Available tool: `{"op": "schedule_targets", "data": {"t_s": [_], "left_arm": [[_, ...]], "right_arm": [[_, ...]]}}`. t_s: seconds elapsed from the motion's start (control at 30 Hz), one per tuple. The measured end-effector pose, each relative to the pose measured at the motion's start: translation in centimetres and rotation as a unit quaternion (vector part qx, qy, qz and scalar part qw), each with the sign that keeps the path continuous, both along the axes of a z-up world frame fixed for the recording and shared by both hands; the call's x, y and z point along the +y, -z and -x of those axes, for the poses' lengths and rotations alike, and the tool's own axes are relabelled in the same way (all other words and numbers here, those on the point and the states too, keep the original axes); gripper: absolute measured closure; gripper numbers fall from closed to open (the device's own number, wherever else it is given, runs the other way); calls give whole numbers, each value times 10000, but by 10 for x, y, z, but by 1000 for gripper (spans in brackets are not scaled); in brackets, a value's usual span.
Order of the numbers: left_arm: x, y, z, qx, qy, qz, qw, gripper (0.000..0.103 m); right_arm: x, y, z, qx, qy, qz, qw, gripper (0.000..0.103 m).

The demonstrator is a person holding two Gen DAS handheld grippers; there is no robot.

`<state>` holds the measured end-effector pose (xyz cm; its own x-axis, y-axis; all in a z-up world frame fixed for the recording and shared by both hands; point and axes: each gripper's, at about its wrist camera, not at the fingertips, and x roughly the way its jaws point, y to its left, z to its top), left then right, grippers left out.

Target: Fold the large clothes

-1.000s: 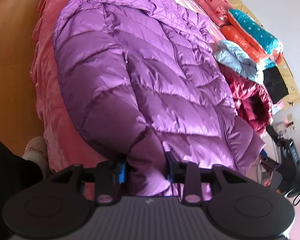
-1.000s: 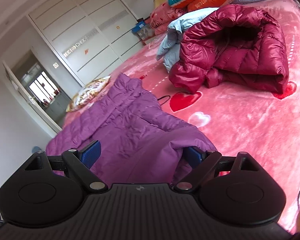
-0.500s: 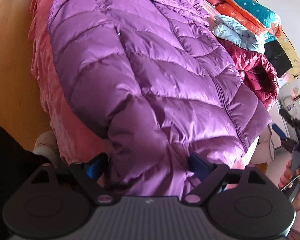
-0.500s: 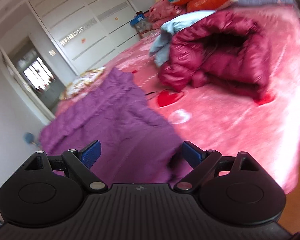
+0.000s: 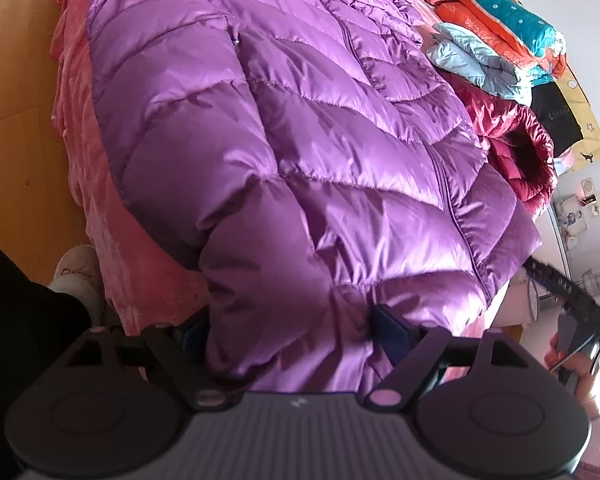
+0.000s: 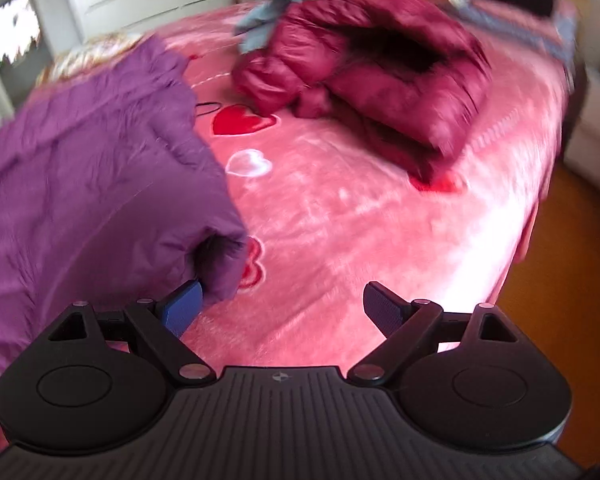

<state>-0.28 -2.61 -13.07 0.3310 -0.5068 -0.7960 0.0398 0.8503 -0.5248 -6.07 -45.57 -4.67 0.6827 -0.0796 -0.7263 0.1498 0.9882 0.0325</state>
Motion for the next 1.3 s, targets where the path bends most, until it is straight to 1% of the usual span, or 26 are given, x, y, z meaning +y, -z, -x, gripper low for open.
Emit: {"op": "schedule_targets", "data": {"t_s": [0.1, 0.13, 0.2, 0.27, 0.3, 0.33, 0.37, 0.4, 0.47, 0.53, 0.57, 0.63, 0.73, 0.83, 0.87, 0.9, 0.93, 0.97, 1.0, 1.03, 1.07, 1.1, 1.17, 1.27, 1.3], "left_arm": [[-1, 1, -2, 14, 16, 12, 10000, 17], [-1, 2, -2, 16, 15, 23, 10000, 16], [-1, 3, -2, 20, 16, 59, 10000, 15], [-1, 5, -3, 30, 7, 97, 9999, 16], [-1, 5, -3, 40, -5, 116, 9999, 17], [0, 6, -4, 43, -8, 123, 9999, 18], [0, 6, -4, 47, -15, 120, 9999, 20], [0, 5, -4, 45, -22, 115, 9999, 23], [2, 3, -3, 21, -9, 141, 9999, 31], [3, 1, -3, -5, -2, 184, 9998, 42], [4, 0, -3, -16, 0, 220, 9998, 45], [5, -3, -4, -31, 9, 364, 9993, 58], [9, -8, -6, -48, -31, 618, 9981, 65], [16, -8, -9, -18, -158, 945, 9954, 68], [18, -8, -10, 2, -207, 1057, 9942, 69], [19, -9, -12, 25, -242, 1144, 9931, 69], [19, -9, -13, 22, -252, 1174, 9928, 70], [19, -11, -14, -6, -247, 1177, 9927, 70], [18, -12, -15, -25, -239, 1188, 9926, 70], [19, -14, -16, -40, -234, 1233, 9921, 70], [19, -16, -18, -59, -220, 1292, 9914, 70], [23, -19, -19, -87, -210, 1339, 9907, 70], [23, -22, -24, -134, -223, 1396, 9899, 70], [24, -23, -30, -151, -222, 1399, 9898, 69], [23, -23, -33, -126, -235, 1394, 9899, 68]], "right_arm": [[12, 2, -15, -60, -271, -85, 9996, 0], [16, 6, -21, -56, -308, -38, 9995, 1], [20, 13, -33, -58, -335, -11, 9994, 7], [21, 15, -37, -163, -374, -163, 9990, 22], [21, 16, -38, -221, -412, -232, 9986, 26], [22, 17, -40, -277, -453, -275, 9982, 33], [23, 18, -41, -323, -488, -307, 9978, 38], [22, 18, -41, -365, -523, -344, 9974, 41], [24, 17, -43, -474, -578, -417, 9963, 49], [25, 14, -40, -567, -604, -452, 9955, 54], [25, 13, -38, -612, -610, -476, 9951, 56], [24, 11, -37, -697, -572, -610, 9941, 60], [18, 7, -32, -781, -483, -902, 9917, 63], [13, 7, -32, -760, -321, -1221, 9891, 64], [12, 9, -34, -691, -275, -1237, 9895, 63], [15, 12, -35, -644, -268, -1136, 9911, 63], [17, 13, -36, -605, -269, -1053, 9922, 60], [18, 14, -36, -577, -281, -1044, 9925, 53], [18, 14, -37, -555, -280, -1049, 9925, 52], [18, 15, -37, -537, -234, -1030, 9930, 46], [17, 16, -38, -515, -174, -999, 9935, 33], [16, 16, -37, -513, -152, -1012, 9934, 30], [14, 17, -39, -506, -151, -1072, 9928, 31], [17, 19, -41, -453, -182, -1024, 9935, 32], [17, 18, -39, -474, -200, -1041, 9932, 34]]}}
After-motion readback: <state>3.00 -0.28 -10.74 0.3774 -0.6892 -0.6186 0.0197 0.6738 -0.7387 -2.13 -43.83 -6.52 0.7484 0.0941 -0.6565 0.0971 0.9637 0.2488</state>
